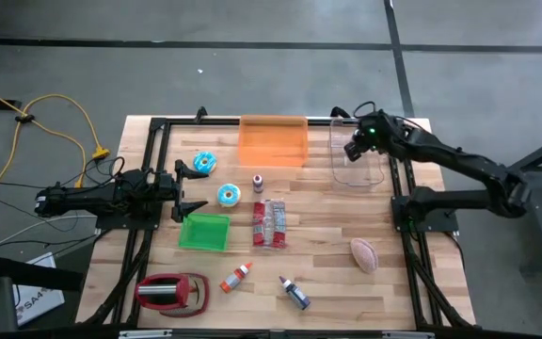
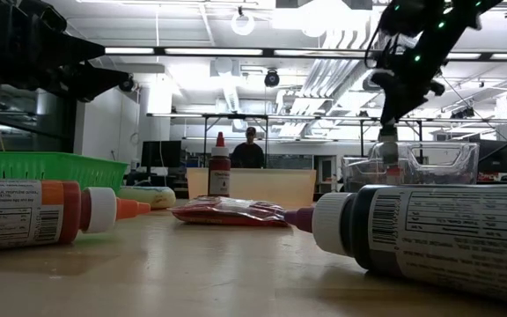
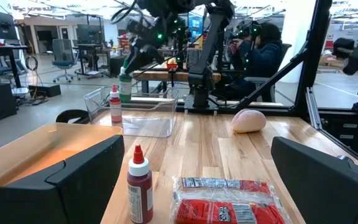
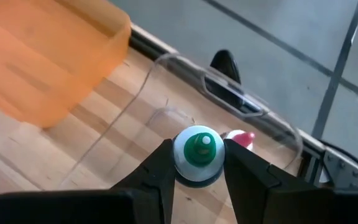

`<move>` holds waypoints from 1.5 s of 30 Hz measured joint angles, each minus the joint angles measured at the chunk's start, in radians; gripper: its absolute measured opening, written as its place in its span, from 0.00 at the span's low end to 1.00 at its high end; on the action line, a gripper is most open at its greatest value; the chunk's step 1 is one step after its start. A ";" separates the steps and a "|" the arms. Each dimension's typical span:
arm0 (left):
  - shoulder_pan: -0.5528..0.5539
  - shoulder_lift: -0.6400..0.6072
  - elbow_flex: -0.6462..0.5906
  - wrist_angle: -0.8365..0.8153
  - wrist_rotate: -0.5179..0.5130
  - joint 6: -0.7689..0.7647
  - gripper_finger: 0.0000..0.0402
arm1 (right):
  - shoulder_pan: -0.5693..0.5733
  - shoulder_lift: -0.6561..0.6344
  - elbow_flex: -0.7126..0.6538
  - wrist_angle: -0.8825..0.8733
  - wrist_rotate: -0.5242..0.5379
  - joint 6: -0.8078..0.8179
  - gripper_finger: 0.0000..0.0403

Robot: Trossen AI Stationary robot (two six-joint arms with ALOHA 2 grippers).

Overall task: Pick & Place Food Item
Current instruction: Put the green food coloring bottle into the transparent bin

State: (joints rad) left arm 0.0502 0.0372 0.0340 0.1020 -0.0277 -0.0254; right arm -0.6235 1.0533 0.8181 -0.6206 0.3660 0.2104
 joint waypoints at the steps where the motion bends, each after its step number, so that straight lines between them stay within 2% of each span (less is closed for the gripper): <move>1: 0.000 0.000 0.000 0.000 0.000 0.000 0.99 | -0.001 0.021 0.000 0.011 -0.001 0.000 0.26; 10: 0.000 0.000 0.000 0.000 0.000 0.000 0.99 | -0.045 0.203 0.000 0.181 0.005 -0.002 0.26; 17: 0.000 0.000 0.000 0.000 0.001 0.000 0.99 | -0.082 0.282 0.000 0.254 -0.003 0.004 0.26; 33: 0.000 0.000 0.000 0.000 0.001 0.000 0.99 | -0.089 0.297 0.000 0.267 0.000 0.006 0.27; 45: 0.000 0.000 0.000 0.000 0.001 0.000 0.99 | -0.135 0.297 0.000 0.306 -0.089 -0.013 0.28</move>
State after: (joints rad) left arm 0.0502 0.0372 0.0339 0.1023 -0.0269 -0.0254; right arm -0.7587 1.3499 0.8181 -0.3145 0.2773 0.1970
